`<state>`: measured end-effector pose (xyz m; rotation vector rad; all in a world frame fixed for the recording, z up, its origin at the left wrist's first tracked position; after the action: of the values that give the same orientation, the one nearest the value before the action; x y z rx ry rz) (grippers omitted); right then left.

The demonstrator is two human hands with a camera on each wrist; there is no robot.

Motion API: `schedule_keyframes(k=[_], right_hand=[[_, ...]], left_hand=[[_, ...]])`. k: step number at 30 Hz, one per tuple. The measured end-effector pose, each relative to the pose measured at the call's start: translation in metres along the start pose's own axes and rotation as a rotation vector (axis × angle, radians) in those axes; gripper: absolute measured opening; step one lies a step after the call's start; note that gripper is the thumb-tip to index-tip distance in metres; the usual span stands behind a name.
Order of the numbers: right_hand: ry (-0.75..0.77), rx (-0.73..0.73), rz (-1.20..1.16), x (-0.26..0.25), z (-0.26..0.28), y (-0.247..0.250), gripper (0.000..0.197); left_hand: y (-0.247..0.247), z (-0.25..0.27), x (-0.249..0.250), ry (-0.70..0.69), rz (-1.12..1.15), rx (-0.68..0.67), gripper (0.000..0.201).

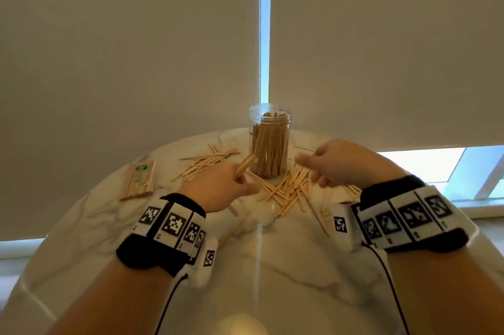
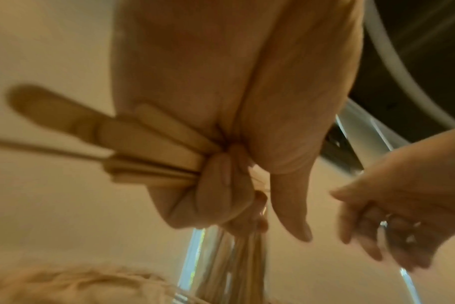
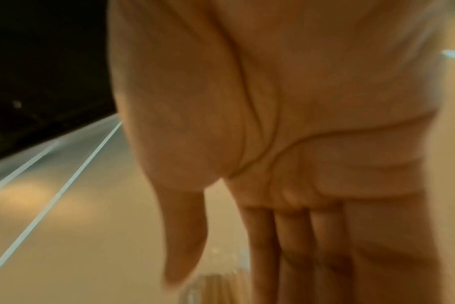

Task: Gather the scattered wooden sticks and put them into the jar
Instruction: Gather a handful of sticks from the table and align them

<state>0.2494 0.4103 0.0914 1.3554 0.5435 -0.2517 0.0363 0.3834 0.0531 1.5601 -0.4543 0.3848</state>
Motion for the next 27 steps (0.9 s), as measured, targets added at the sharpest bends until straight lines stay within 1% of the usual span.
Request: schedule_keyframes(k=[1,3,4,7,8,11,13,15,18,19,20,22,24,26,27], right_hand=[[-0.072,-0.052,0.076,0.012,-0.003,-0.007,0.05],[-0.188,-0.118,0.109,0.028,-0.005,-0.017,0.045],[-0.219,-0.138,0.121,0.032,-0.006,-0.021,0.044],[-0.242,-0.194,0.213,0.033,-0.004,-0.031,0.042],[-0.239,-0.209,0.252,0.033,-0.003,-0.035,0.041],[-0.2,-0.252,0.426,0.03,-0.003,-0.045,0.033],[-0.162,-0.248,0.523,0.027,-0.003,-0.047,0.032],[-0.131,-0.225,0.578,0.024,-0.002,-0.045,0.033],[-0.127,-0.22,0.6,0.025,-0.001,-0.045,0.033],[-0.125,-0.217,0.603,0.025,-0.001,-0.045,0.032],[-0.122,-0.21,0.602,0.026,-0.003,-0.045,0.03],[-0.126,-0.202,0.57,0.028,-0.005,-0.043,0.022],[-0.145,-0.225,0.472,0.031,-0.006,-0.041,0.01],[-0.144,-0.276,0.323,0.032,-0.007,-0.038,0.011],[-0.136,-0.299,0.242,0.031,-0.007,-0.036,0.014]], left_hand=[[-0.005,0.002,-0.013,0.059,-0.075,-0.039,0.036],[-0.013,0.009,-0.026,0.134,-0.172,-0.103,0.042],[-0.016,0.012,-0.029,0.166,-0.206,-0.135,0.045],[-0.025,0.024,-0.032,0.276,-0.334,-0.246,0.055],[-0.026,0.026,-0.032,0.297,-0.35,-0.262,0.054],[-0.028,0.027,-0.024,0.293,-0.42,-0.277,0.044],[-0.03,0.028,-0.014,0.272,-0.469,-0.289,0.034],[-0.034,0.029,-0.004,0.264,-0.494,-0.304,0.026],[-0.034,0.03,0.004,0.249,-0.507,-0.302,0.023],[-0.033,0.029,0.005,0.249,-0.448,-0.286,0.025],[-0.031,0.026,0.004,0.256,-0.344,-0.255,0.029],[-0.027,0.018,0.002,0.286,-0.008,-0.17,0.027],[-0.023,0.01,0.003,0.315,0.331,-0.097,0.024],[-0.023,0.006,0.007,0.322,0.603,-0.071,0.025],[-0.021,0.005,0.011,0.318,0.698,-0.051,0.028]])
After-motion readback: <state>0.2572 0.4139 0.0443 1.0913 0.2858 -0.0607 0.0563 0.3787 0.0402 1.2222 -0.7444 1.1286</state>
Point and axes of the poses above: each hand's wrist, its own z-axis away from the middle knuckle, its own y-axis out of the back of the hand, x = y × z, the point moved 7 cm from there along -z, towards the middle knuckle, and after that the axes turned 3 degrees about z, right-handed, at the moved point
